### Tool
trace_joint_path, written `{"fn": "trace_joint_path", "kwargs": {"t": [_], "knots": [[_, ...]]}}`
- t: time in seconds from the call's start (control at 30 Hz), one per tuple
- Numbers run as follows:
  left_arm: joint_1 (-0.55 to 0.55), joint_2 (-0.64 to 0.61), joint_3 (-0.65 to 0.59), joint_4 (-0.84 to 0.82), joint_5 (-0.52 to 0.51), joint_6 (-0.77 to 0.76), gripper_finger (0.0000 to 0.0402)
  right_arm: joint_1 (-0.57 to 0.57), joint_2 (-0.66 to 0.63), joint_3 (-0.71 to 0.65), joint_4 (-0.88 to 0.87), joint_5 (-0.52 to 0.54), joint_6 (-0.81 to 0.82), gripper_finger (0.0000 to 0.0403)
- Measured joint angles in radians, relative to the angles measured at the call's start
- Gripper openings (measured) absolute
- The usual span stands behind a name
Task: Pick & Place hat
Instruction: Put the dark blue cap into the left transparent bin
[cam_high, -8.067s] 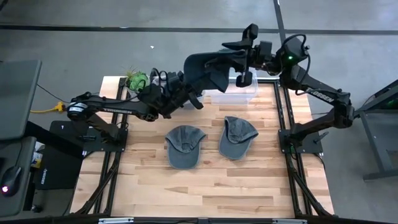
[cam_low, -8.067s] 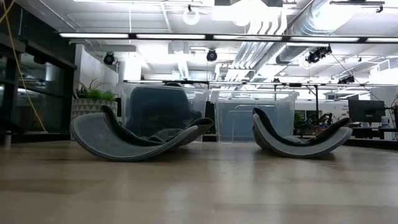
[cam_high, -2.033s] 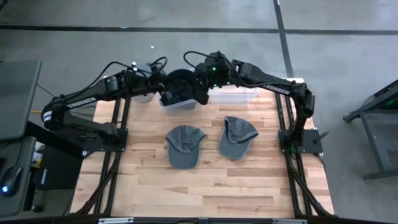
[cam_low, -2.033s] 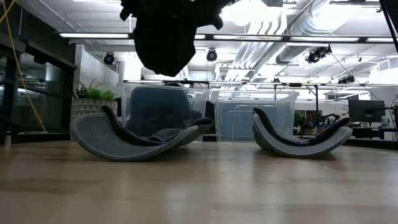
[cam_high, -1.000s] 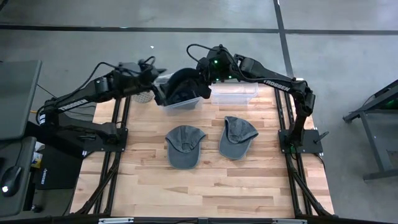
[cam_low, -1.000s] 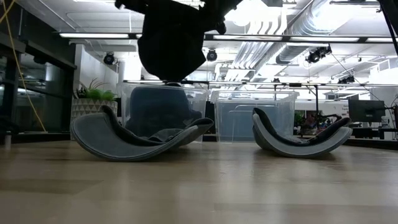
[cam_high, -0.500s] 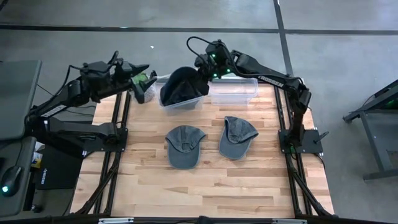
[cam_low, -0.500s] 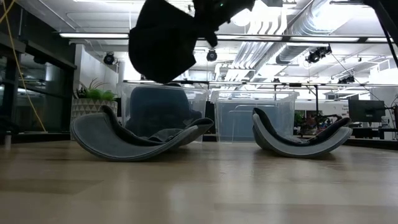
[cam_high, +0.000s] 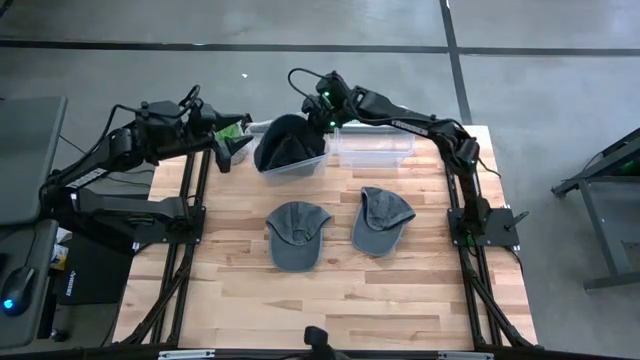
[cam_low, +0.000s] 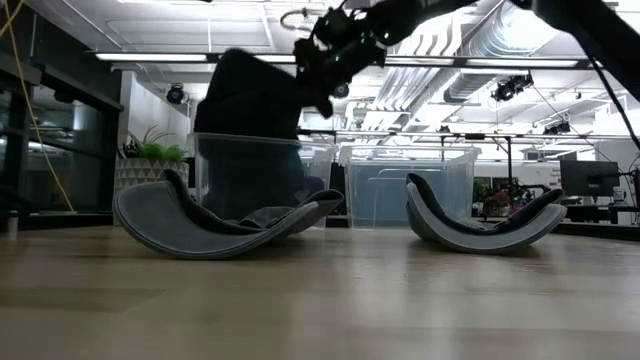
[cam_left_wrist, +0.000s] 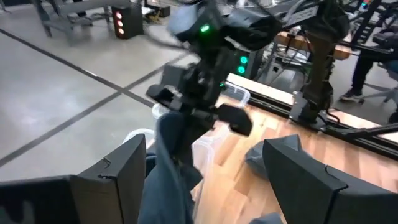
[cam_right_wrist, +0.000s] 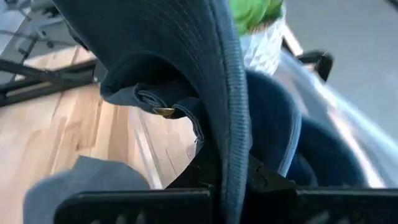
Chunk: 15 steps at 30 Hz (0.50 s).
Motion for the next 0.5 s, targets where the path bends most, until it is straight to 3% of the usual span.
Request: {"fn": "trace_joint_path", "kwargs": {"t": [0.2, 0.5], "knots": [[0.000, 0.009, 0.000, -0.001, 0.025, -0.024, 0.0263, -0.006, 0.073, 0.001, -0.002, 0.028, -0.007, 0.0000], [0.000, 0.011, 0.000, -0.058, 0.022, -0.053, 0.0263, -0.007, 0.099, 0.001, -0.006, 0.232, -0.017, 0.0000]]}}
